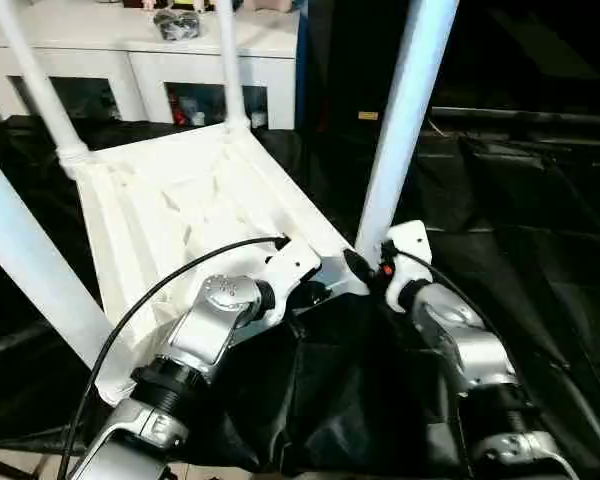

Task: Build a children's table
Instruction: Rotate leg to tighten

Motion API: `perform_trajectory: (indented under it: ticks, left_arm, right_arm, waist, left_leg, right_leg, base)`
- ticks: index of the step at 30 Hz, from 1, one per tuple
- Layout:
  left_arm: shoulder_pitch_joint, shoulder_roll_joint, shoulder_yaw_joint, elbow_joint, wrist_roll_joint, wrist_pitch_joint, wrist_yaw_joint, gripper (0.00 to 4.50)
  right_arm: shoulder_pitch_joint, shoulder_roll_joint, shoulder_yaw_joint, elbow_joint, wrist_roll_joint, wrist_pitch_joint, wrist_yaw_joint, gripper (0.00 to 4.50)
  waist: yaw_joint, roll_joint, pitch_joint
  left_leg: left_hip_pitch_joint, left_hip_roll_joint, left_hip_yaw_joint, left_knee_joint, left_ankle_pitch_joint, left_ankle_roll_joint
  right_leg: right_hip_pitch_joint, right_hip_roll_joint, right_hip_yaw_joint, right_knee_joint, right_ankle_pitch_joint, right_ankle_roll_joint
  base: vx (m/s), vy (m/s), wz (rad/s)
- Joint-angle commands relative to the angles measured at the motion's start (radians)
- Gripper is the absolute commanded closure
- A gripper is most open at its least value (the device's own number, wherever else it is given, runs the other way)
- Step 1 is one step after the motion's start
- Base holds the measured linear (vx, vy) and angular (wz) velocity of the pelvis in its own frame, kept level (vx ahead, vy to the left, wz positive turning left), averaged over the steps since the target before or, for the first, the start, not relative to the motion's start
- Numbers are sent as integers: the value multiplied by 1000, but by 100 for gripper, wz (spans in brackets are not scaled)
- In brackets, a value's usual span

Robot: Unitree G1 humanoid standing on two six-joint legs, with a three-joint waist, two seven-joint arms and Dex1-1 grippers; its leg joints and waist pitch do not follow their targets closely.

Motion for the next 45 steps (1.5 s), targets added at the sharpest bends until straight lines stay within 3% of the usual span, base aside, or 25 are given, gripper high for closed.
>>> perform_trajectory:
  ticks: [1, 2, 3, 8, 10, 11, 13, 16, 19, 20, 21, 27, 28, 31, 37, 40, 43, 45]
  left_arm:
    - [-31, -30, -48, -36, -18, -2, -24, 450]
    - [-28, -24, -49, -47, -22, -1, -37, 450]
    - [-20, -6, -53, -74, -32, 3, -73, 450]
    - [13, 61, -63, -143, -57, -5, -170, 450]
    - [31, 101, -69, -178, -71, -3, -222, 450]
    - [45, 131, -72, -202, -84, -17, -269, 450]
    - [60, 171, -71, -226, -94, -32, -316, 450]
    - [74, 217, -61, -237, -105, -50, -356, 450]
    - [83, 249, -59, -253, -124, -63, -389, 450]
    - [80, 256, -58, -254, -131, -63, -402, 450]
    - [77, 264, -58, -254, -136, -64, -414, 450]
    - [66, 279, -58, -230, -142, -74, -443, 450]
    - [63, 280, -61, -229, -144, -71, -448, 450]
    - [60, 286, -69, -219, -140, -81, -458, 450]
    - [54, 282, -70, -204, -134, -87, -458, 450]
    - [54, 281, -69, -202, -132, -87, -454, 450]
    - [54, 288, -71, -197, -133, -93, -460, 450]
    - [53, 289, -71, -193, -133, -95, -462, 450]
  right_arm:
    - [9, 40, 85, 3, 36, 42, 90, 148]
    - [11, 30, 88, -7, 35, 42, 109, 139]
    - [19, 1, 94, -29, 38, 47, 151, 132]
    - [45, -83, 119, -89, 38, 57, 261, 86]
    - [55, -122, 132, -113, 37, 60, 315, 65]
    - [59, -151, 146, -127, 32, 56, 352, 58]
    - [64, -192, 163, -143, 30, 51, 415, 44]
    - [69, -248, 178, -159, 40, 36, 515, 44]
    - [69, -282, 183, -175, 63, 38, 576, 44]
    - [66, -292, 185, -177, 68, 35, 596, 44]
    - [63, -300, 186, -178, 74, 33, 611, 44]
    - [55, -320, 193, -171, 99, 28, 685, 103]
    - [56, -324, 199, -172, 98, 27, 697, 103]
    - [58, -321, 209, -171, 97, 23, 709, 141]
    - [50, -311, 226, -147, 87, 7, 717, 192]
    - [50, -309, 228, -143, 85, 2, 719, 199]
    - [54, -307, 233, -149, 85, 2, 719, 217]
    - [60, -307, 236, -150, 84, -4, 717, 220]
  waist:
    - [2, 15, -54]
    - [3, 12, -57]
    - [4, 18, -56]
    - [11, 2, -63]
    - [20, 6, -66]
    - [21, 3, -66]
    - [30, 11, -69]
    - [41, 7, -66]
    - [50, 8, -64]
    - [49, 0, -63]
    - [54, 3, -61]
    - [65, 0, -62]
    - [67, -6, -63]
    - [72, -3, -64]
    - [76, 1, -64]
    - [76, -1, -64]
    - [76, 9, -63]
    - [75, 6, -63]
  left_leg:
    - [14, 51, -42, -89, -413, -11]
    - [12, 52, -41, -89, -404, -7]
    - [12, 52, -40, -89, -401, -6]
    - [5, 56, -30, -83, -290, 30]
    - [4, 57, -29, -80, -236, 45]
    - [4, 58, -24, -78, -203, 59]
    - [5, 58, -25, -76, -169, 67]
    - [10, 60, -22, -77, -171, 67]
    - [15, 62, -21, -80, -204, 51]
    - [15, 62, -20, -81, -208, 50]
    - [16, 62, -20, -81, -219, 44]
    - [16, 62, -20, -81, -209, 32]
    - [15, 62, -19, -80, -202, 36]
    - [13, 61, -20, -78, -172, 44]
    - [14, 61, -20, -78, -181, 38]
    - [13, 61, -20, -79, -193, 33]
    - [14, 60, -22, -80, -214, 22]
    - [15, 59, -21, -80, -223, 19]
  right_leg:
    - [29, -61, 40, -95, -479, -135]
    - [33, -61, 42, -88, -447, -147]
    - [33, -62, 43, -86, -433, -155]
    - [41, -63, 51, -68, -290, -213]
    - [45, -64, 51, -58, -242, -228]
    - [43, -60, 53, -53, -191, -245]
    - [46, -59, 51, -44, -147, -255]
    - [45, -58, 52, -42, -137, -266]
    - [43, -60, 54, -45, -178, -257]
    - [42, -60, 55, -46, -185, -255]
    - [41, -63, 56, -48, -212, -251]
    - [40, -64, 58, -49, -236, -236]
    - [41, -64, 58, -48, -228, -237]
    - [42, -65, 57, -43, -206, -240]
    - [42, -65, 57, -43, -212, -242]
    - [42, -65, 57, -45, -229, -235]
    - [42, -63, 57, -47, -244, -229]
    - [41, -62, 56, -49, -248, -227]
  base:
    - [0, 0, 0]
    - [0, 0, 0]
    - [0, 0, 0]
    - [0, 0, 0]
    - [26, -6, 1]
    - [0, 0, 0]
    - [0, 0, 0]
    - [0, 0, 0]
    - [0, 0, 0]
    - [0, 0, 0]
    - [0, 0, 0]
    - [0, 0, 0]
    - [0, 0, 0]
    - [0, 0, 0]
    - [0, 0, 0]
    - [0, 0, 0]
    - [0, 0, 0]
    - [0, 0, 0]
